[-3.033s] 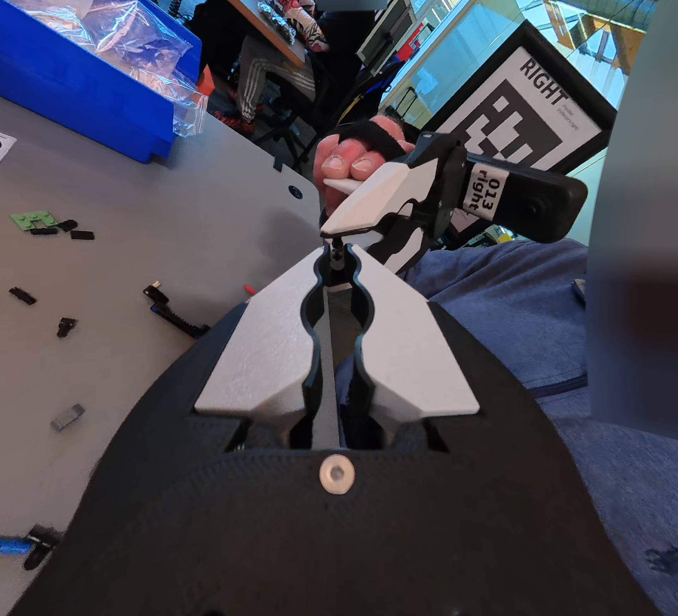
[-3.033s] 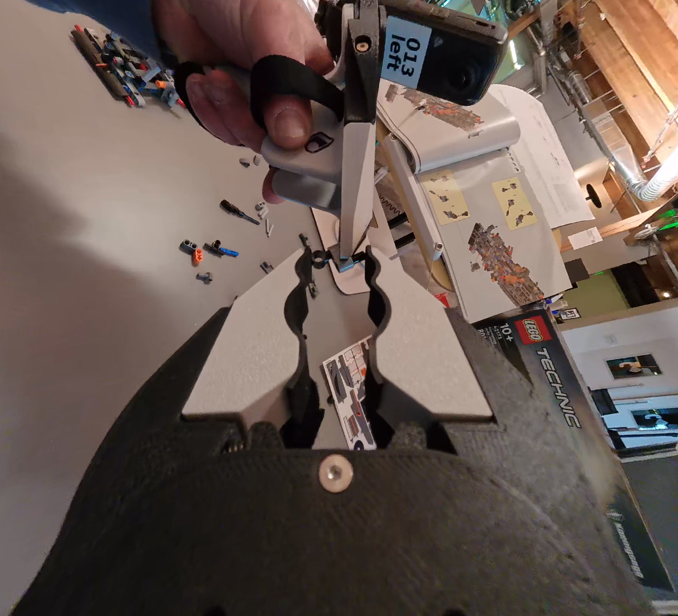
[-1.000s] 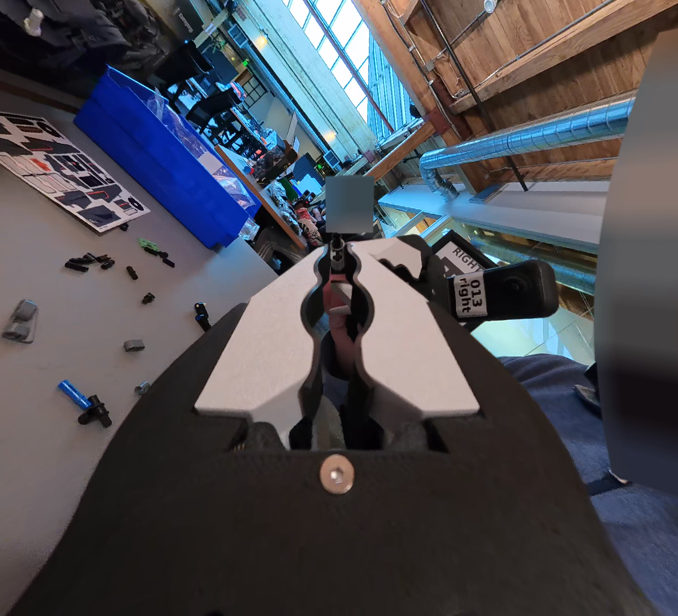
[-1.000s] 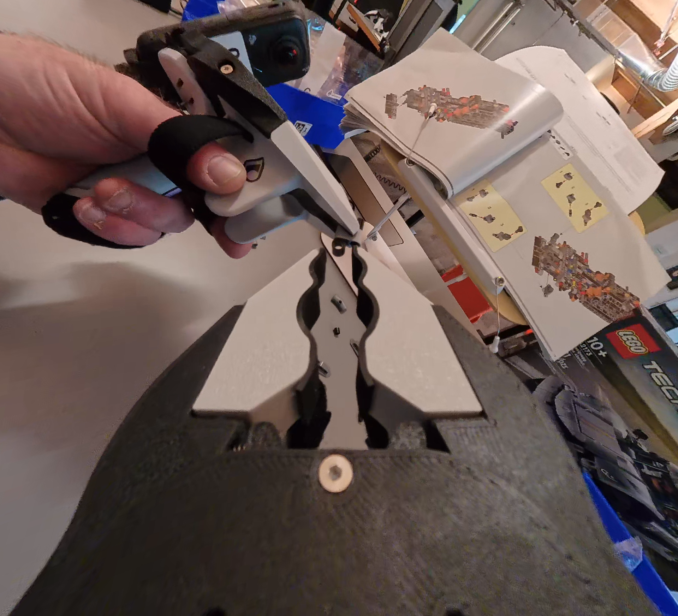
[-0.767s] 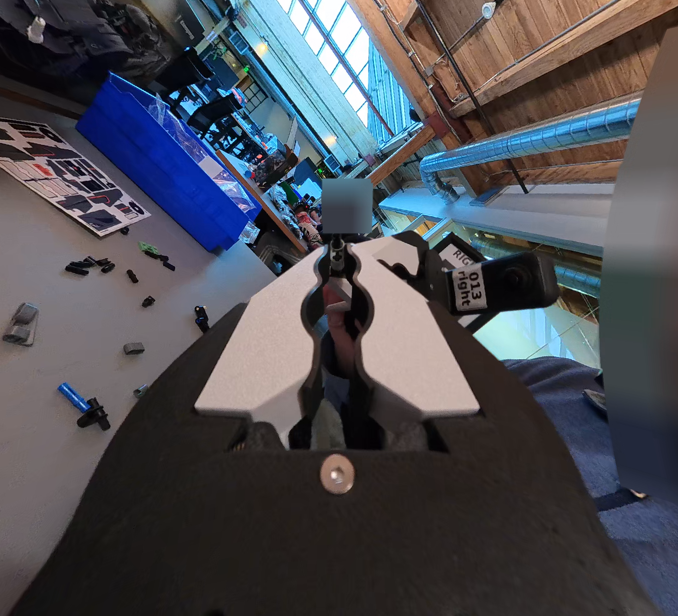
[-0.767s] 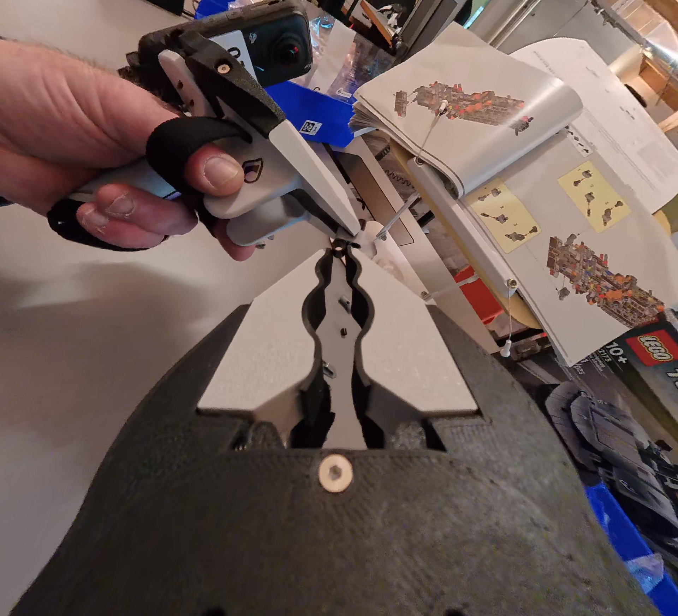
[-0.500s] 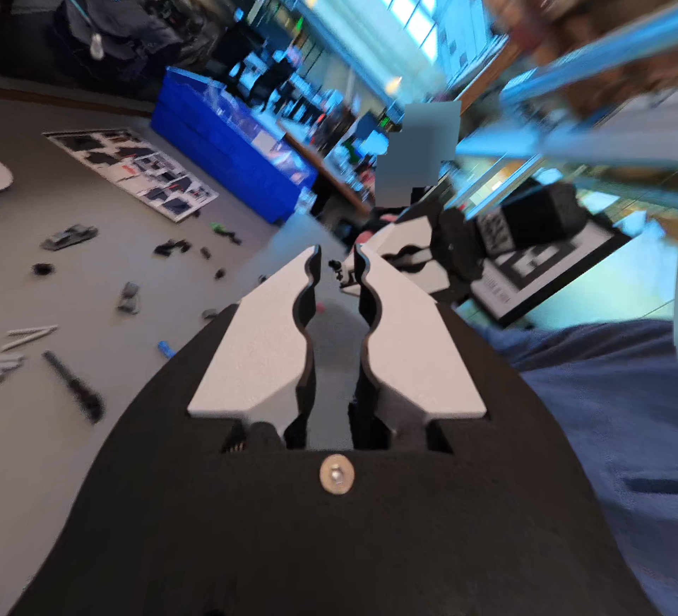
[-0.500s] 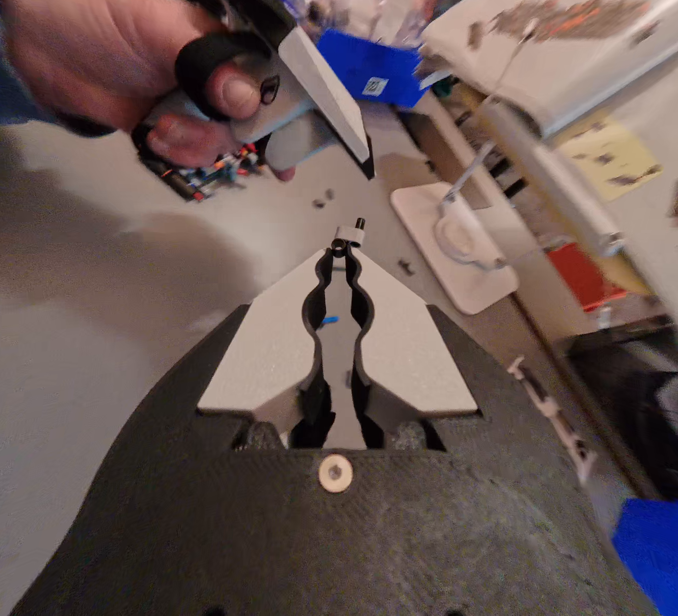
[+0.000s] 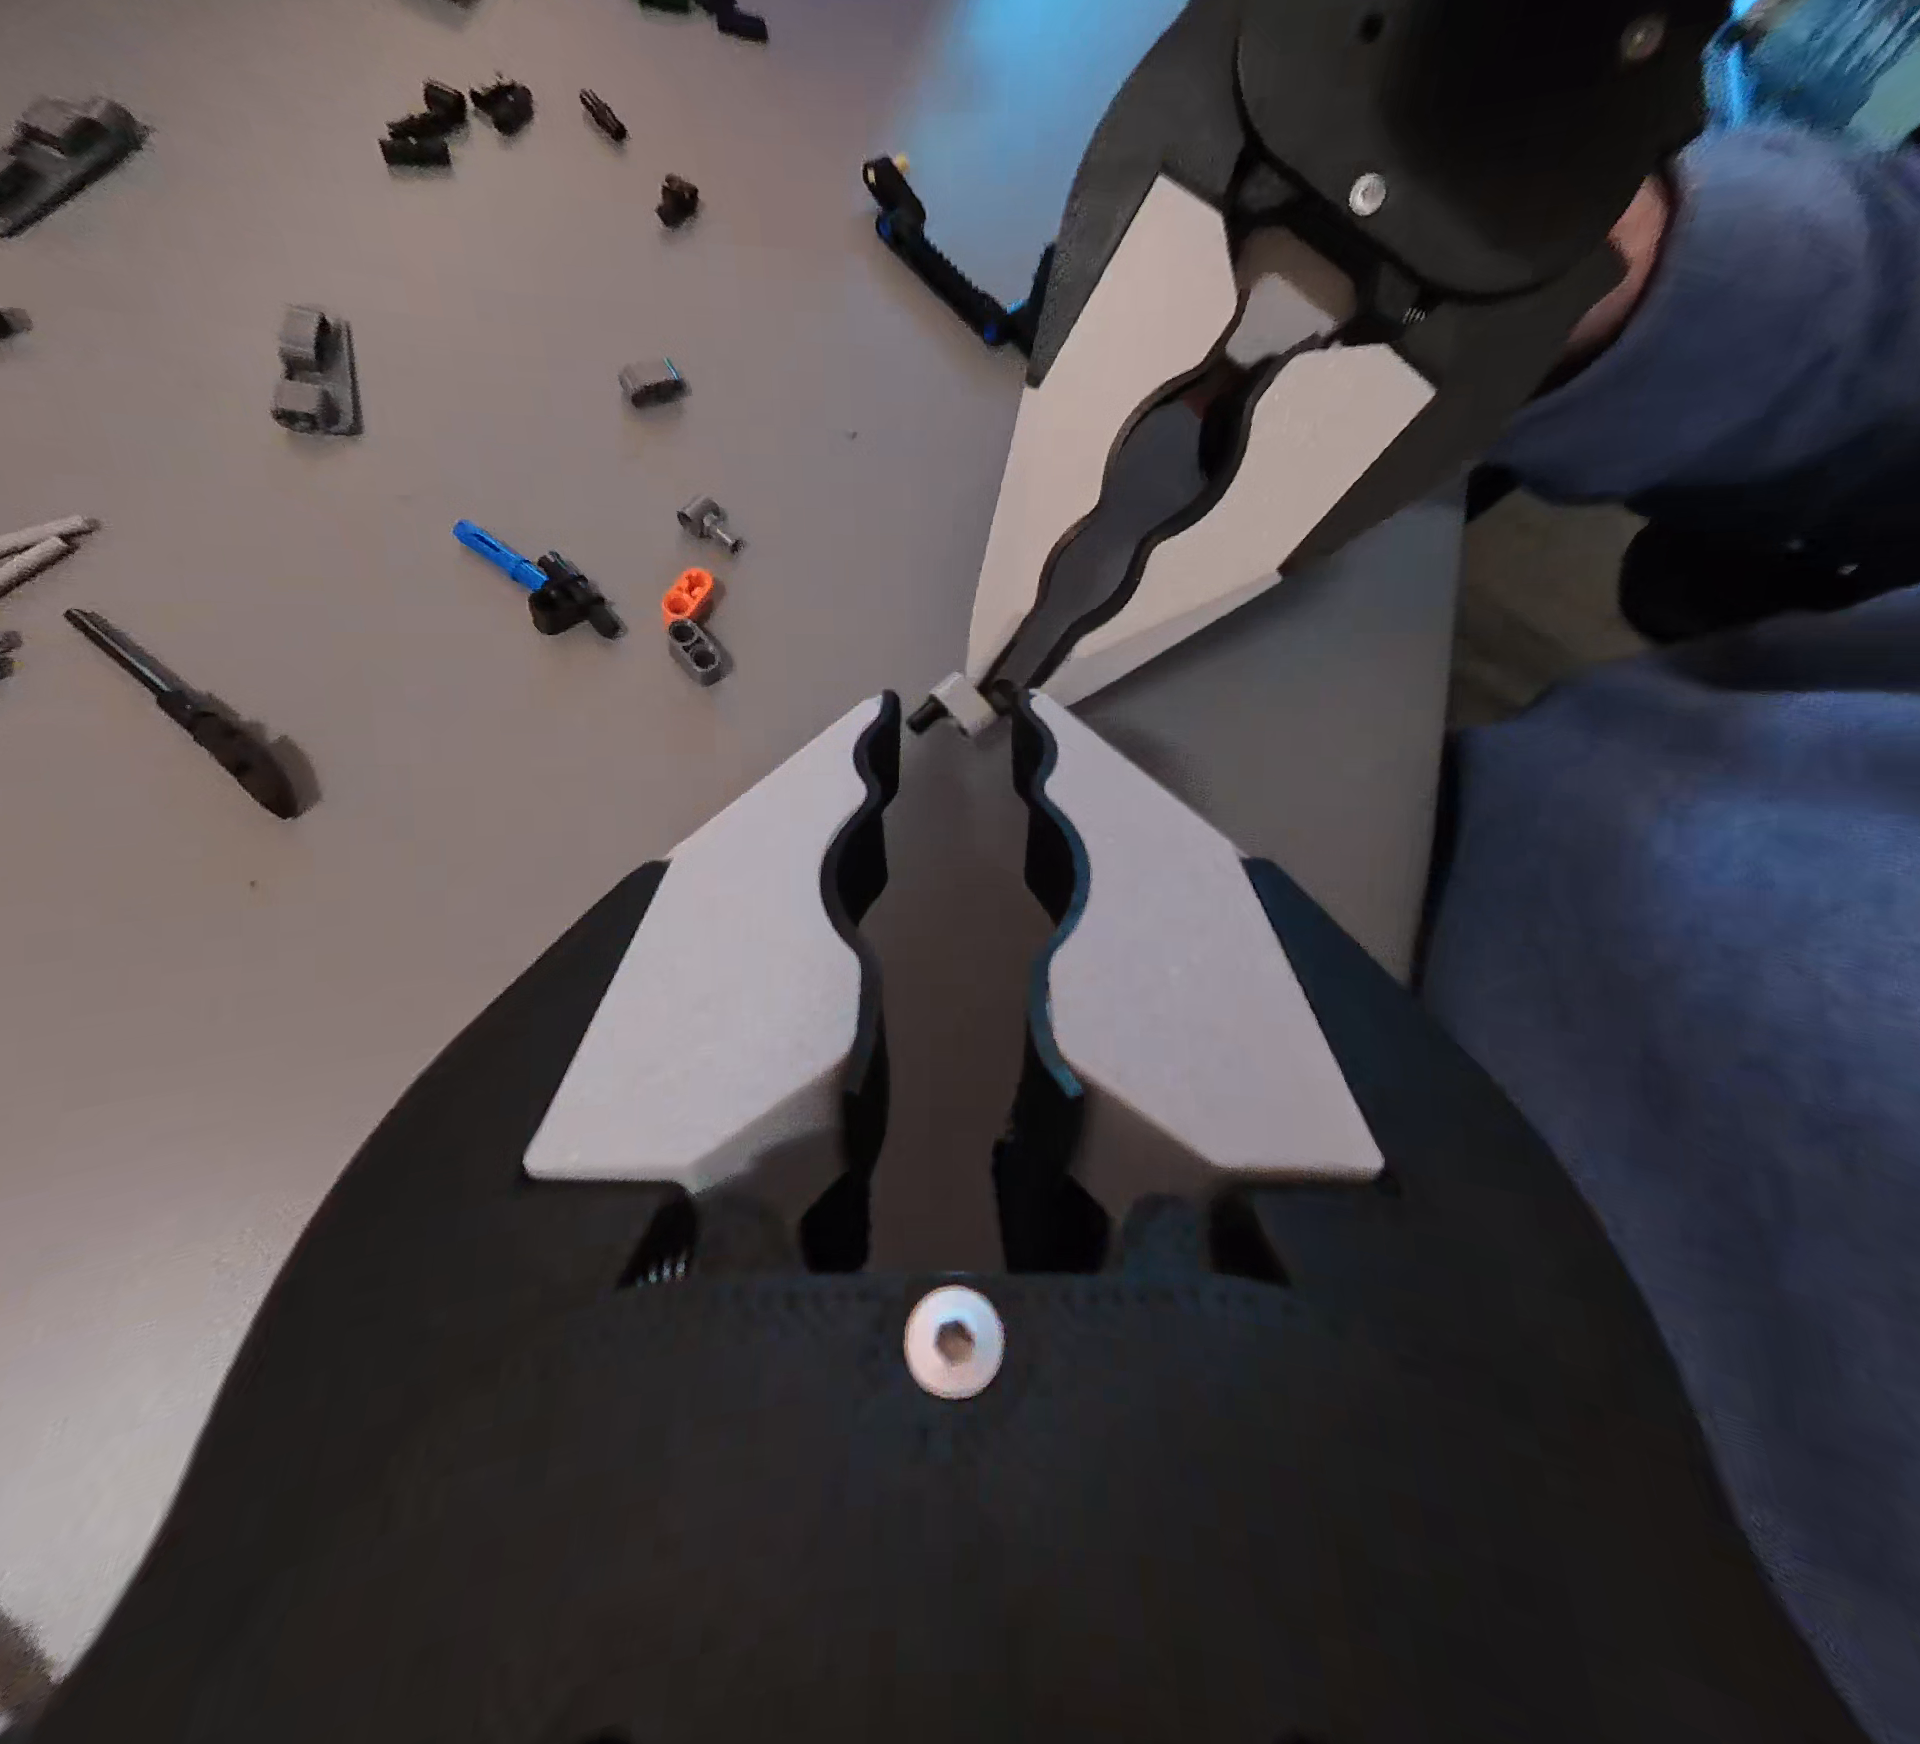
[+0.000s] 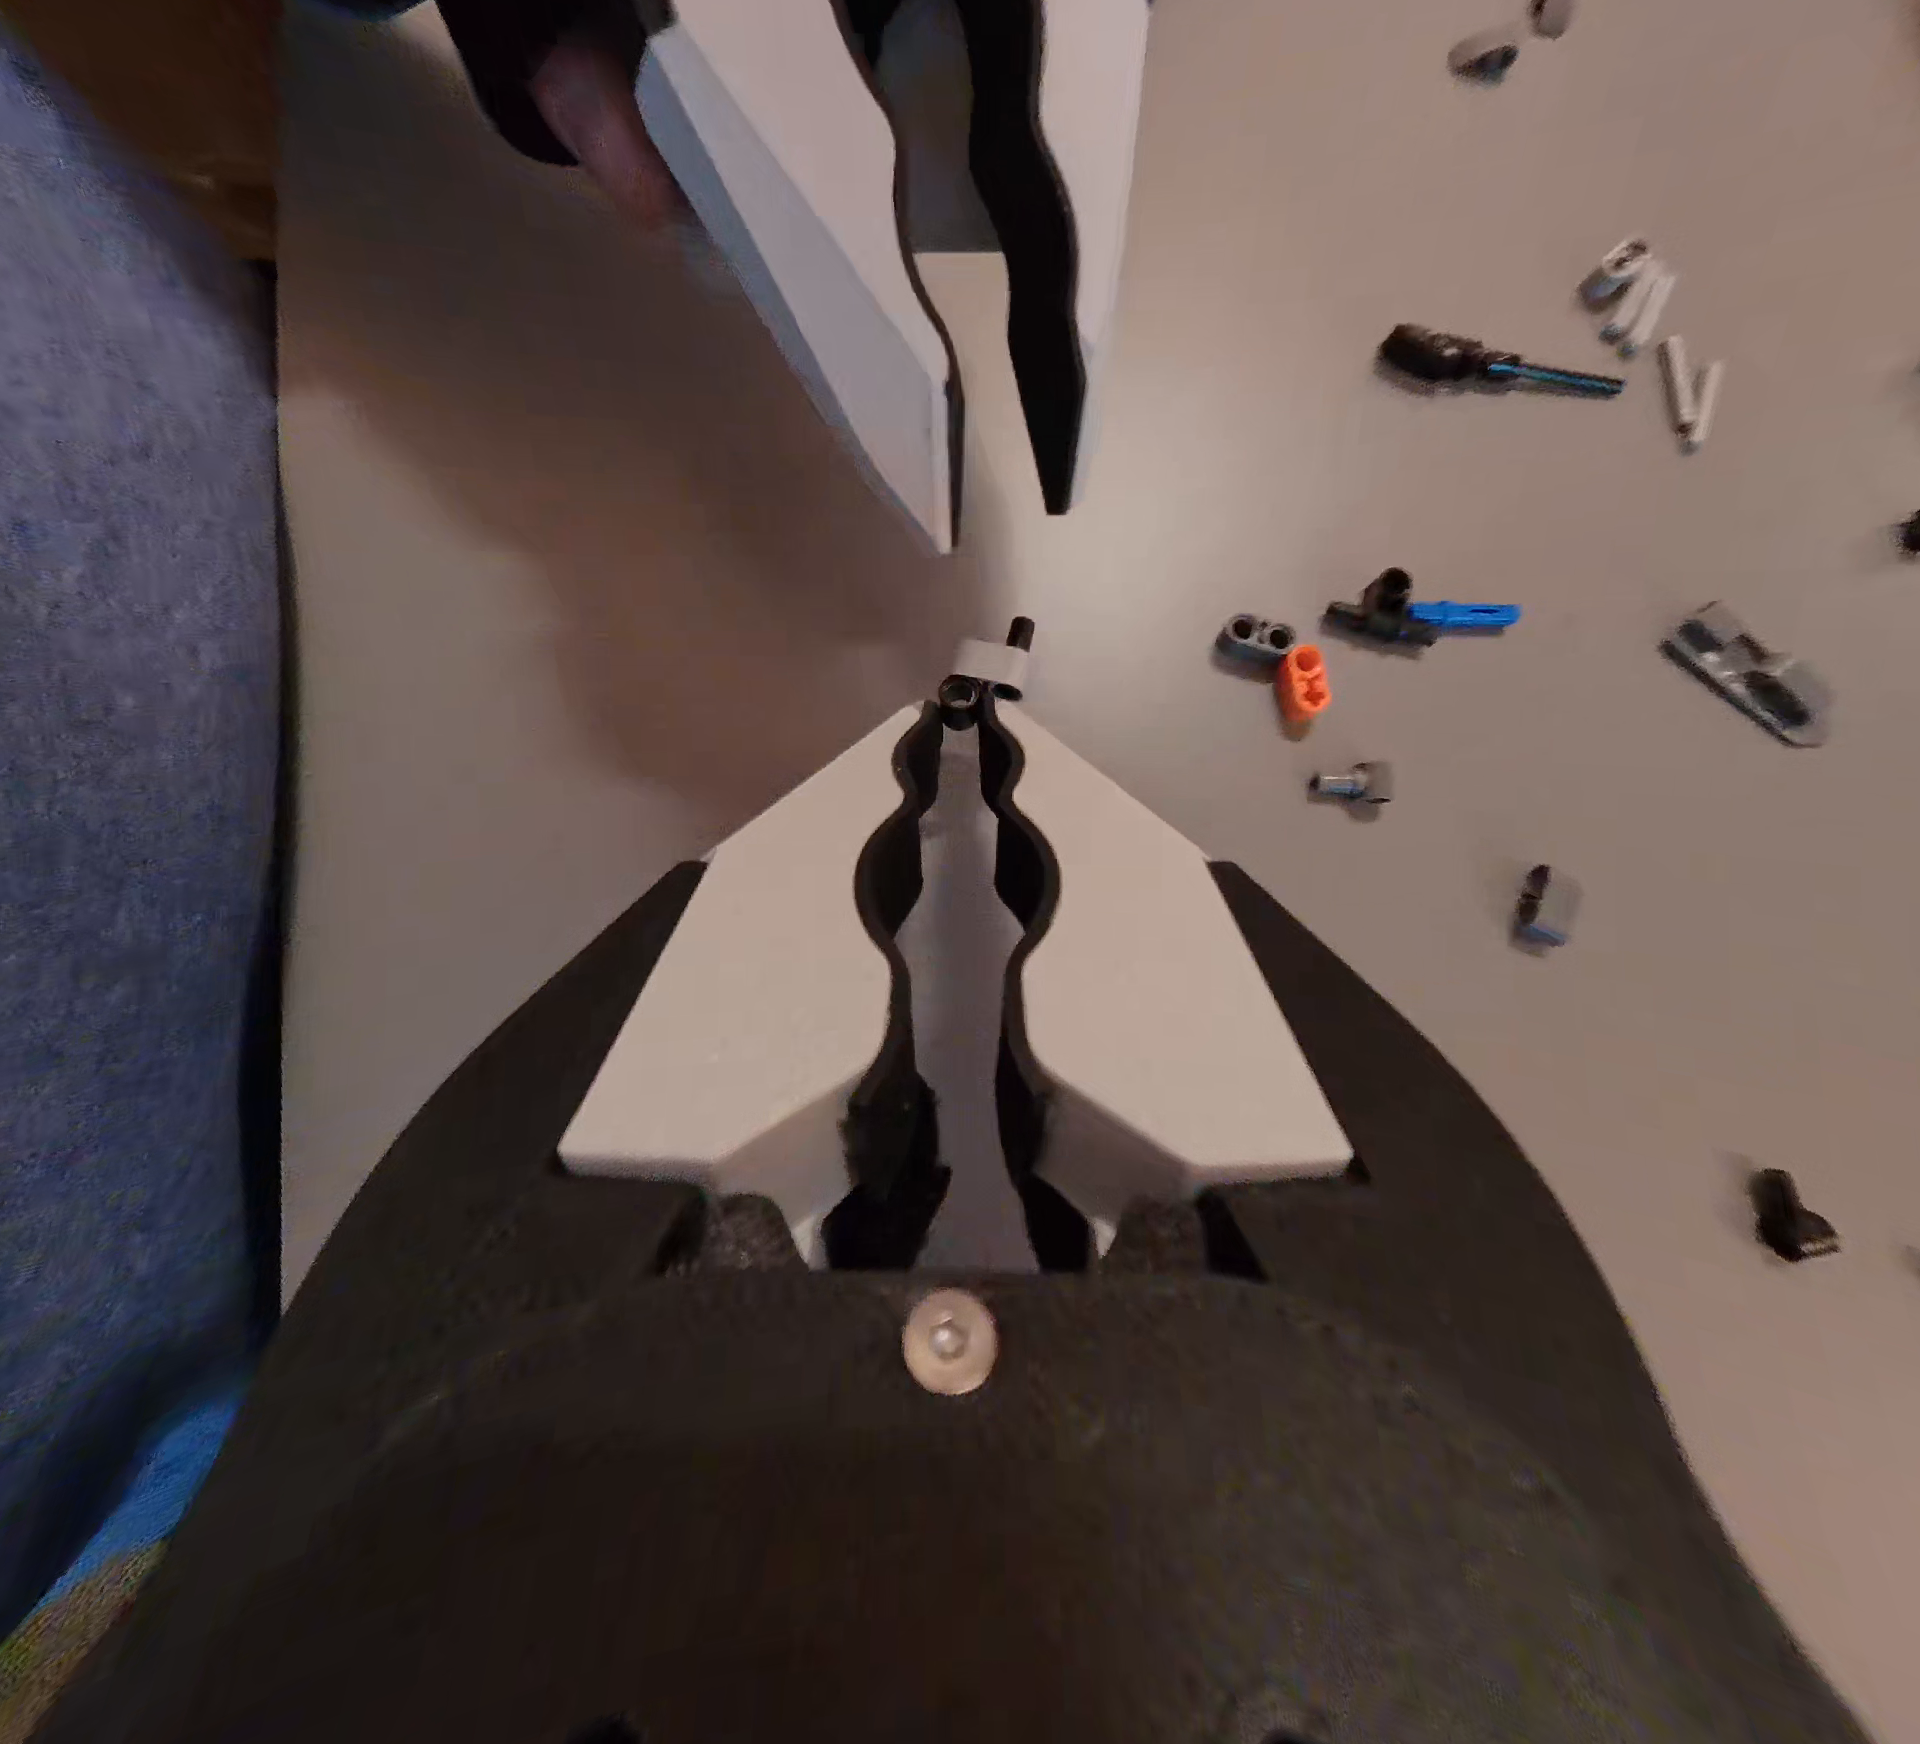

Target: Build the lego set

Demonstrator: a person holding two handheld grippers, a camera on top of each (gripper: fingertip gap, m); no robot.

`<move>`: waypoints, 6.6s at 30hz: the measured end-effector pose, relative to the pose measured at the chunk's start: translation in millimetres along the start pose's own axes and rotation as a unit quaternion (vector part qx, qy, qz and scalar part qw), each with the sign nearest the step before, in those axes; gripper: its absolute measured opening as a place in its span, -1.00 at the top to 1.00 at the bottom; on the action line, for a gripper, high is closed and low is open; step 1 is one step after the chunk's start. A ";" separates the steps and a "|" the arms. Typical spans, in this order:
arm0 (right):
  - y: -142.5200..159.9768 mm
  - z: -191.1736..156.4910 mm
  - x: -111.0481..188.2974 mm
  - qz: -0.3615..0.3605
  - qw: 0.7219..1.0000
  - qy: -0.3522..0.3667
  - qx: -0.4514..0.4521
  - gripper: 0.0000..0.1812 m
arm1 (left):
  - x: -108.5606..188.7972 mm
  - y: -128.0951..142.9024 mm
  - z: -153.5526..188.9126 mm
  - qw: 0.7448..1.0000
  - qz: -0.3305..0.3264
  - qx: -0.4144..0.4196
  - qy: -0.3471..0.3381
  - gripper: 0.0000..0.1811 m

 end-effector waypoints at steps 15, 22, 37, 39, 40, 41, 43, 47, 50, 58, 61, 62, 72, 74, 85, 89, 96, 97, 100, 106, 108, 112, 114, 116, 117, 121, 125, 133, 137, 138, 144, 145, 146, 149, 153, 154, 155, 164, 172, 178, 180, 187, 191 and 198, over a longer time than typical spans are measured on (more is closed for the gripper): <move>14.3 -2.5 -8.4 -0.039 0.999 -0.012 0.020 0.87 | -35.2 18.5 0.8 0.990 -0.079 -0.112 -0.027 0.76; 18.5 3.0 19.5 -0.044 0.998 0.033 0.019 0.81 | -32.9 17.9 -0.1 0.991 -0.070 -0.112 -0.030 0.74; 67.0 129.4 66.9 -0.083 0.983 0.161 -0.035 0.79 | -22.7 9.9 -3.7 0.994 -0.028 -0.099 -0.044 0.74; 66.9 142.8 58.5 -0.081 0.984 0.155 -0.039 0.82 | -23.5 9.7 -5.5 0.994 -0.026 -0.098 -0.045 0.74; 67.9 148.5 53.7 -0.084 0.984 0.149 -0.042 0.84 | -23.7 9.2 -6.1 0.994 -0.025 -0.098 -0.046 0.74; 69.6 153.8 49.1 -0.091 0.984 0.147 -0.046 0.84 | -23.6 8.7 -6.7 0.994 -0.023 -0.097 -0.046 0.74; 72.7 162.8 42.0 -0.100 0.983 0.146 -0.054 0.84 | -22.7 7.4 -8.4 0.994 -0.020 -0.097 -0.049 0.74; 80.6 172.6 31.6 -0.112 0.981 0.141 -0.079 0.88 | -21.1 5.5 -11.0 0.995 -0.013 -0.091 -0.047 0.74; 85.5 174.8 24.6 -0.120 0.980 0.132 -0.089 0.88 | -21.1 3.9 -11.5 0.995 -0.010 -0.089 -0.041 0.74; 86.6 179.0 20.1 -0.107 0.981 0.127 -0.100 0.99 | -21.5 -1.3 -12.3 0.995 -0.004 -0.093 -0.036 0.75; 83.1 177.5 22.9 -0.088 0.983 0.124 -0.100 0.99 | -19.2 -4.5 -14.8 0.994 0.005 -0.097 -0.044 0.75; 79.2 175.7 26.0 -0.079 0.984 0.124 -0.098 0.99 | -17.5 -6.6 -15.6 0.994 0.012 -0.099 -0.048 0.75; -32.4 113.4 71.9 0.071 0.995 0.052 -0.051 0.99 | 18.1 -57.5 -8.3 0.966 0.129 -0.188 -0.124 0.68; -49.5 102.0 75.0 0.096 0.994 0.030 -0.051 0.99 | 26.3 -65.1 -1.9 0.955 0.154 -0.213 -0.136 0.67; -98.1 76.5 77.4 0.176 0.980 -0.047 -0.075 0.99 | 65.2 -80.5 18.9 0.905 0.195 -0.322 -0.197 0.68; -112.6 71.6 76.2 0.183 0.978 -0.064 -0.074 0.99 | 76.4 -77.5 26.4 0.890 0.201 -0.356 -0.202 0.70; -138.2 67.9 63.3 0.193 0.976 -0.084 -0.061 0.99 | 98.6 -67.2 27.7 0.874 0.210 -0.373 -0.230 0.71; -141.4 68.1 61.3 0.195 0.975 -0.087 -0.060 0.99 | 102.4 -65.9 26.7 0.874 0.212 -0.370 -0.233 0.71; -149.6 68.6 55.8 0.200 0.973 -0.098 -0.059 0.99 | 113.4 -63.0 24.0 0.873 0.222 -0.363 -0.240 0.73; -158.6 69.7 51.6 0.203 0.971 -0.112 -0.060 0.99 | 124.9 -57.7 19.6 0.865 0.228 -0.370 -0.250 0.73; -159.5 69.9 50.8 0.205 0.970 -0.118 -0.064 0.99 | 125.8 -56.7 20.4 0.862 0.227 -0.378 -0.249 0.73; -158.8 69.4 48.5 0.200 0.969 -0.128 -0.069 0.99 | 125.7 -55.1 24.1 0.850 0.222 -0.406 -0.253 0.80; -158.2 69.6 48.6 0.201 0.968 -0.132 -0.071 0.99 | 124.7 -53.8 25.5 0.841 0.216 -0.422 -0.260 0.84; -156.8 69.9 49.0 0.200 0.968 -0.135 -0.075 0.99 | 123.0 -52.5 26.6 0.837 0.209 -0.430 -0.265 0.90; -156.1 69.9 49.3 0.200 0.967 -0.137 -0.077 0.99 | 122.3 -52.0 27.6 0.835 0.208 -0.435 -0.266 0.92; -152.4 70.2 50.2 0.196 0.966 -0.141 -0.089 0.99 | 118.7 -51.5 30.1 0.823 0.199 -0.452 -0.281 0.92; -147.3 71.5 51.2 0.185 0.968 -0.140 -0.097 0.99 | 115.9 -50.8 33.8 0.803 0.192 -0.478 -0.300 0.88; -144.6 71.7 53.2 0.187 0.967 -0.136 -0.107 0.99 | 111.4 -48.8 36.7 0.790 0.176 -0.492 -0.319 0.93; -149.7 72.8 58.9 0.229 0.959 -0.127 -0.112 0.99 | 117.8 -51.4 38.5 0.798 0.198 -0.473 -0.316 0.96; -151.4 73.0 60.6 0.243 0.955 -0.125 -0.113 0.99 | 119.4 -51.8 39.0 0.800 0.204 -0.470 -0.314 0.97; -158.9 72.9 65.4 0.299 0.944 -0.088 -0.110 0.98 | 130.3 -56.8 41.9 0.810 0.234 -0.443 -0.306 0.98; -159.5 72.8 66.7 0.301 0.945 -0.076 -0.101 0.98 | 131.5 -57.8 41.7 0.813 0.234 -0.438 -0.306 0.98; -160.2 72.0 68.0 0.300 0.948 -0.066 -0.087 0.96 | 132.5 -58.3 42.7 0.814 0.237 -0.437 -0.301 0.98; -161.6 71.6 70.8 0.290 0.954 -0.040 -0.066 0.93 | 135.3 -59.8 43.5 0.823 0.245 -0.425 -0.287 0.98; -162.8 71.4 72.4 0.300 0.950 -0.050 -0.075 0.92 | 137.9 -61.8 44.6 0.829 0.255 -0.414 -0.275 0.98; -162.6 71.3 72.4 0.305 0.947 -0.056 -0.079 0.92 | 138.3 -62.0 45.0 0.829 0.255 -0.415 -0.274 0.98; -162.4 71.0 72.5 0.310 0.945 -0.062 -0.083 0.92 | 138.5 -62.2 45.3 0.830 0.256 -0.414 -0.273 0.98; -162.1 67.6 72.8 0.318 0.941 -0.078 -0.088 0.95 | 134.1 -64.1 46.2 0.832 0.253 -0.415 -0.267 0.97; -160.8 66.7 70.9 0.320 0.941 -0.074 -0.087 0.97 | 134.1 -66.3 45.0 0.835 0.259 -0.407 -0.263 0.98; -161.7 65.5 72.0 0.318 0.942 -0.066 -0.082 0.98 | 134.5 -67.4 44.3 0.835 0.265 -0.404 -0.263 0.98; -161.9 65.1 73.0 0.321 0.942 -0.061 -0.081 0.98 | 134.8 -68.0 44.4 0.836 0.270 -0.402 -0.260 0.97; -163.6 63.3 75.4 0.325 0.940 -0.059 -0.081 0.99 | 135.6 -69.4 45.7 0.834 0.274 -0.404 -0.259 0.97; -165.1 61.1 77.1 0.324 0.942 -0.052 -0.075 0.98 | 136.5 -68.7 46.6 0.833 0.275 -0.405 -0.259 0.96; -162.3 56.6 85.8 0.319 0.944 -0.030 -0.075 0.99 | 138.6 -67.6 42.3 0.840 0.271 -0.390 -0.264 0.83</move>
Point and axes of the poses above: each gripper's, where its closed fingertips meet, x back along the fingers, y out of its underside, z = x × y across the jaws, the point moved 6 cm from there along x, back along the fingers, and after that the axes turned 13 degrees about x, right-handed, at the moved point
